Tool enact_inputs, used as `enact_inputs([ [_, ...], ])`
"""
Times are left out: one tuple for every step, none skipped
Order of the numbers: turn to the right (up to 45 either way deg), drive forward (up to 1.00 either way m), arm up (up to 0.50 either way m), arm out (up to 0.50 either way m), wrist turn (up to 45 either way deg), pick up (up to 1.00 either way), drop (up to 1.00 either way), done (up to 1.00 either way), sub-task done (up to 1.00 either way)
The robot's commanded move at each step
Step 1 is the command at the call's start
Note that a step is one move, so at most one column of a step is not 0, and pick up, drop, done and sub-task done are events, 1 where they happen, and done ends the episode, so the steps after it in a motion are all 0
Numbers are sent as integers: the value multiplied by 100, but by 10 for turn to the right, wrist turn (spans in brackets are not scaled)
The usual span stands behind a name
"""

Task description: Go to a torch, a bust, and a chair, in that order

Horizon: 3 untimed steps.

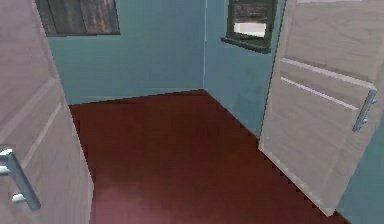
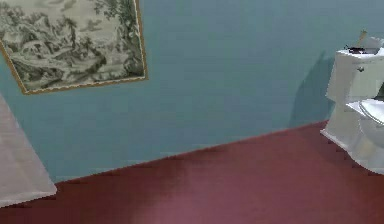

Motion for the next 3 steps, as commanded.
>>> enact_inputs([
  [0, 45, 0, 0, 0, 0, 0, 0, 0],
  [-180, 0, 0, 0, 0, 0, 0, 0, 0],
  [0, 55, 0, 0, 0, 0, 0, 0, 0],
])
